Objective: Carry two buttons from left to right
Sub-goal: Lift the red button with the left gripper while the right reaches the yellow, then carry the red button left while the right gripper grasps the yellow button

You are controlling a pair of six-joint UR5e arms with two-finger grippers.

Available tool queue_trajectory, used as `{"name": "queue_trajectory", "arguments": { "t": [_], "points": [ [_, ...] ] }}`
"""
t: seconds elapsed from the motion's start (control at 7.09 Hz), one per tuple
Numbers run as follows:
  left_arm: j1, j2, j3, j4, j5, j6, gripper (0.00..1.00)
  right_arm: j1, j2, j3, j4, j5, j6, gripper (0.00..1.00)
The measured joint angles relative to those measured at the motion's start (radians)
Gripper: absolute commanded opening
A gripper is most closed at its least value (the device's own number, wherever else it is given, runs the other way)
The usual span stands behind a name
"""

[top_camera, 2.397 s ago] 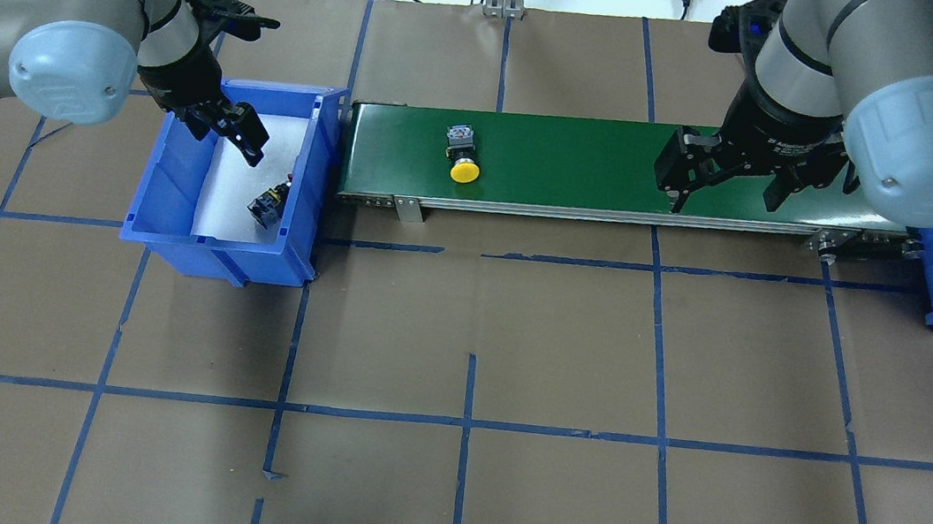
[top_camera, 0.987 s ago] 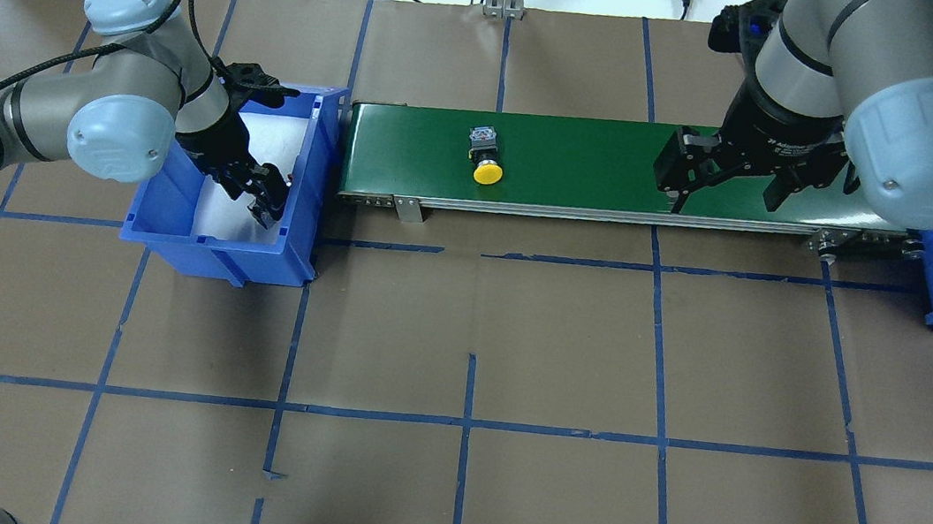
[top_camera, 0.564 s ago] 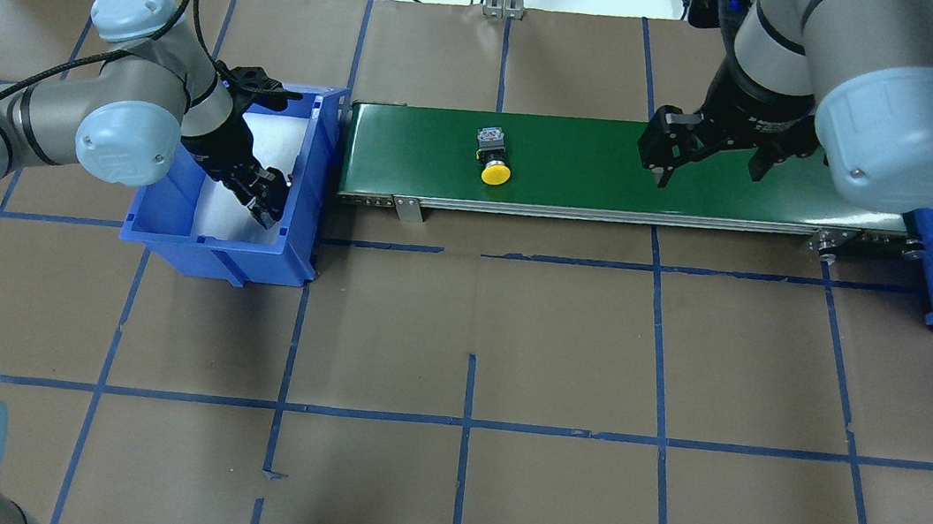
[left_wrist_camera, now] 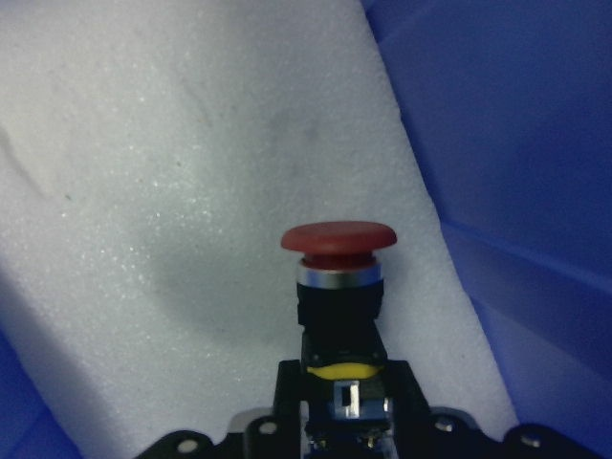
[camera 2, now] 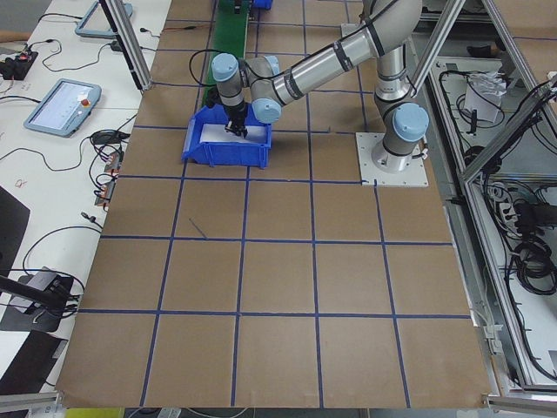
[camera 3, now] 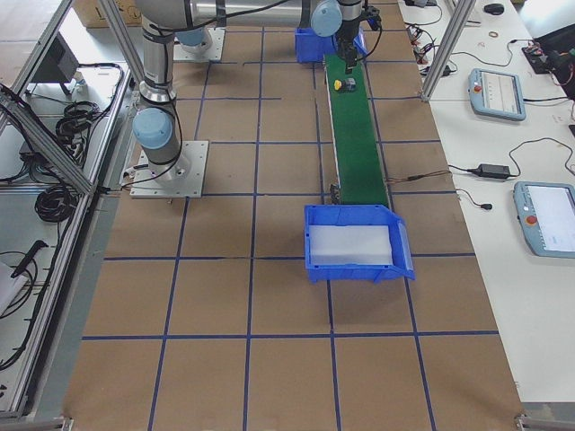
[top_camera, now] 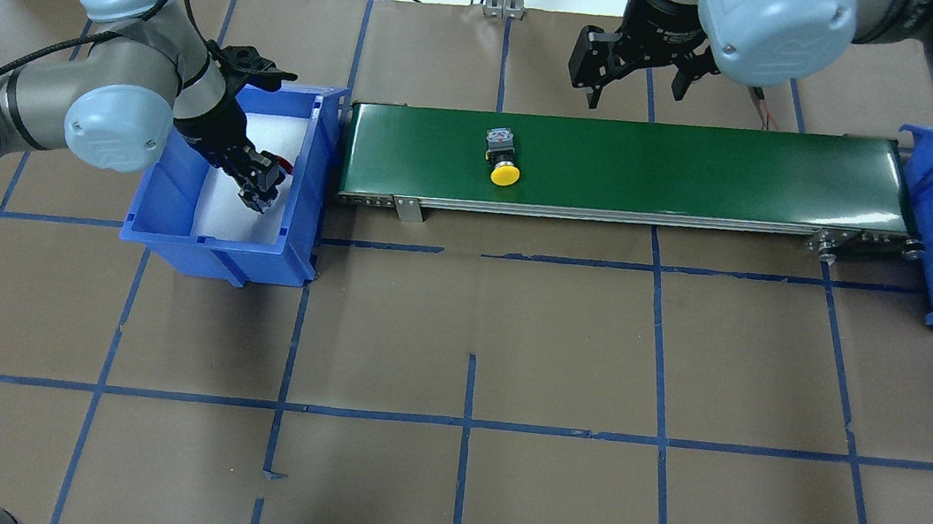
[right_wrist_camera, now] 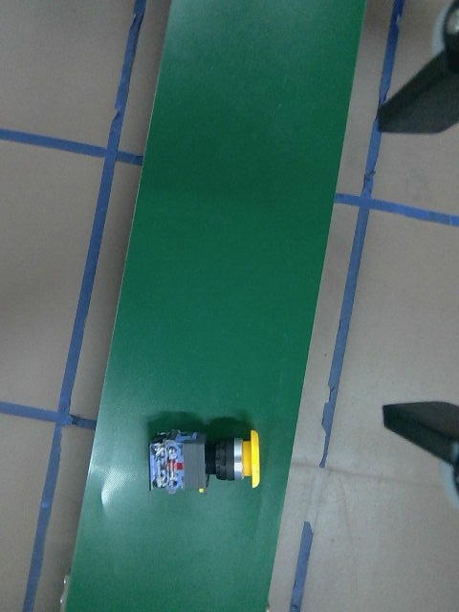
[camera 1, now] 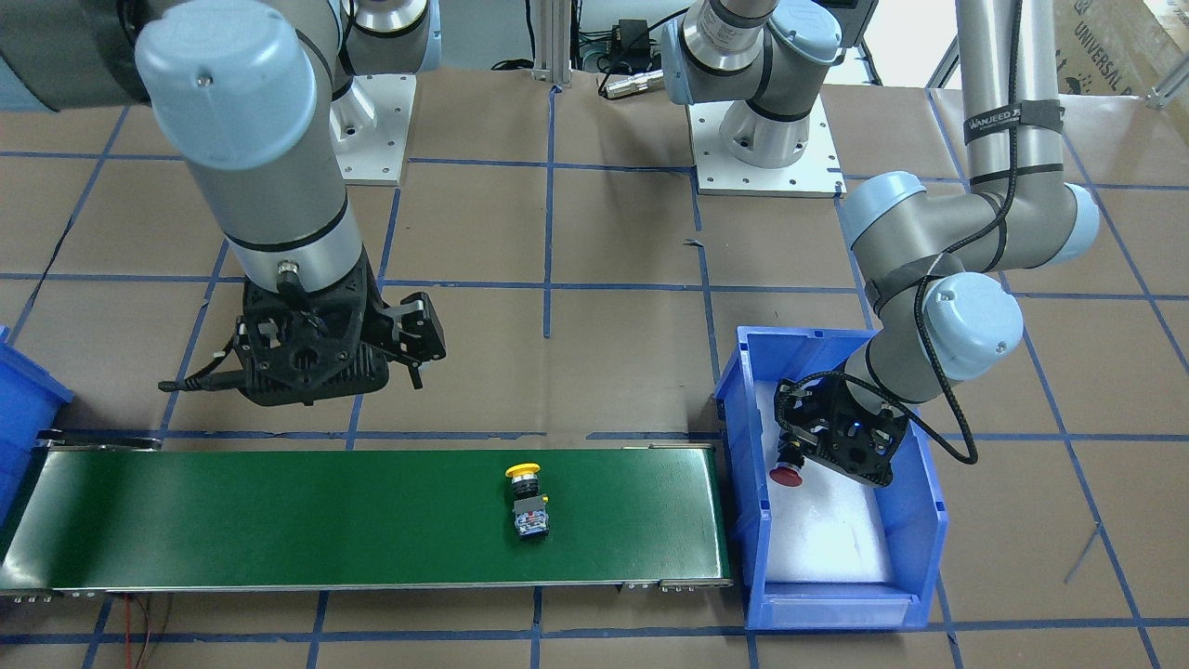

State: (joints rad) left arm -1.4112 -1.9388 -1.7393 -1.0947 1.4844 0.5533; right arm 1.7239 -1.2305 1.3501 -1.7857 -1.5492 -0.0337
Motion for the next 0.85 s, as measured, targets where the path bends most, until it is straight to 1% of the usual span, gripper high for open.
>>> {"name": "queue_trajectory", "arguments": {
  "t": [0.14,0.42,0.56,0.85],
  "points": [
    [0.000,0.018,0.043,-0.050,0.000,-0.063,0.33,0.002,0.036,-0.011,-0.014,0.041,0.008,1.00],
    [-0.012,0.046,0.137,-0.182,0.015,-0.169,0.30,0.011,0.085,-0.016,-0.043,0.068,0.054,1.00],
    [-0.040,0.062,0.164,-0.220,0.042,-0.238,0.31,0.024,0.116,-0.017,-0.069,0.070,0.077,1.00],
    [-0.143,0.092,0.189,-0.226,0.061,-0.447,0.28,0.056,0.174,-0.017,-0.129,0.059,0.114,1.00]
  ]
}}
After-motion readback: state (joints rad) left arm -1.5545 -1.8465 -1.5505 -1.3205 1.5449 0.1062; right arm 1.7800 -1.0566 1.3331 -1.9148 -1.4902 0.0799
